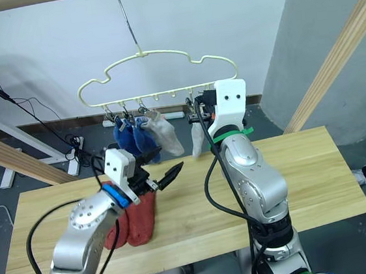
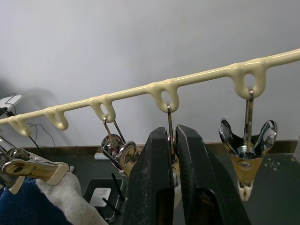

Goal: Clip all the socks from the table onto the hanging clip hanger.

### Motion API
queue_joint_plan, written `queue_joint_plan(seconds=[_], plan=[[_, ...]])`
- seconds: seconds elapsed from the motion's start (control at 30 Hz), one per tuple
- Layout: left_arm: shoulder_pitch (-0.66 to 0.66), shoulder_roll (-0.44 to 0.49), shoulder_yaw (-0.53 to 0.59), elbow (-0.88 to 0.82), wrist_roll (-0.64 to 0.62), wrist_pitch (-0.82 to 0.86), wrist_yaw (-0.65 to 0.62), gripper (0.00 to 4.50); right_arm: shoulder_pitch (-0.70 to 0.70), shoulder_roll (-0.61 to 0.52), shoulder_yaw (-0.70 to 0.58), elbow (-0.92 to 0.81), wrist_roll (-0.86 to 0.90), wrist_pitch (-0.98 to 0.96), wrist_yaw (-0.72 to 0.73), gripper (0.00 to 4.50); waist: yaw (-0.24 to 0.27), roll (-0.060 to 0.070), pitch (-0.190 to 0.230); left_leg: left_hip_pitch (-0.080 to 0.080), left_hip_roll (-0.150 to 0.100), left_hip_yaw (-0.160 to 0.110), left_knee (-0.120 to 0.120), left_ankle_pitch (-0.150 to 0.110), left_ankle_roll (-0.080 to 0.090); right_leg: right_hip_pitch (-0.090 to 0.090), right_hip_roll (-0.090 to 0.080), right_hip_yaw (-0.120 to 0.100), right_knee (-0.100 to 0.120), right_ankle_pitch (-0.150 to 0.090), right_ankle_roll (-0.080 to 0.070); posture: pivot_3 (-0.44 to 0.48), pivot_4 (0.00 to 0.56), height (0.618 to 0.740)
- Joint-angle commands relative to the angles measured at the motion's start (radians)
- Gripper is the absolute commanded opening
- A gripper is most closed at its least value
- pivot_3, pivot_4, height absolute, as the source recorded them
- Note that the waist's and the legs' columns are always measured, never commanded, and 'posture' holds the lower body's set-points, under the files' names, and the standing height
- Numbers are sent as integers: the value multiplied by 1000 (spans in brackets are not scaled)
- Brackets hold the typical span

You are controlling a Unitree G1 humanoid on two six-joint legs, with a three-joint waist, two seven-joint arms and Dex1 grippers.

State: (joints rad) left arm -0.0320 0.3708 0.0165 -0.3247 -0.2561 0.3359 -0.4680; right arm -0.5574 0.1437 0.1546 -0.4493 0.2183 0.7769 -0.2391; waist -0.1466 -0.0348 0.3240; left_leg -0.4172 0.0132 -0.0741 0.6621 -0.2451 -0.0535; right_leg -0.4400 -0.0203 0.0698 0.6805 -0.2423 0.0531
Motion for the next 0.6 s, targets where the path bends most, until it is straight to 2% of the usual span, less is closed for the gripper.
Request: queue_joint_plan(seconds=[0.03, 0.13, 0.37, 0.6], plan=[[32, -36, 44, 25, 47, 1, 111, 4433, -37, 63, 11, -29, 0, -23, 0, 0, 2, 0, 0, 0, 0, 0, 0, 0, 0, 0, 0, 0, 0, 0, 0, -199, 270, 740], [44, -79, 97, 128, 57, 9, 196, 4433, -40, 57, 11, -32, 3, -11, 7, 0, 4, 0, 0, 0, 0, -1, 1, 0, 0, 0, 1, -1, 0, 0, 0, -200, 273, 740], [24, -131, 147, 253, 59, 43, 290, 4433, -40, 54, 11, -38, 2, 7, 17, 0, 5, 0, -1, 0, 0, 0, 1, 1, 1, 0, 1, -1, 0, 0, 0, -207, 275, 740], [-21, -125, 127, 354, 81, 98, 304, 4433, -41, 53, 11, -41, 2, 16, 21, 0, 3, -1, -2, 0, 0, 0, 1, 1, 1, 0, 1, -1, 0, 0, 0, -216, 277, 740]])
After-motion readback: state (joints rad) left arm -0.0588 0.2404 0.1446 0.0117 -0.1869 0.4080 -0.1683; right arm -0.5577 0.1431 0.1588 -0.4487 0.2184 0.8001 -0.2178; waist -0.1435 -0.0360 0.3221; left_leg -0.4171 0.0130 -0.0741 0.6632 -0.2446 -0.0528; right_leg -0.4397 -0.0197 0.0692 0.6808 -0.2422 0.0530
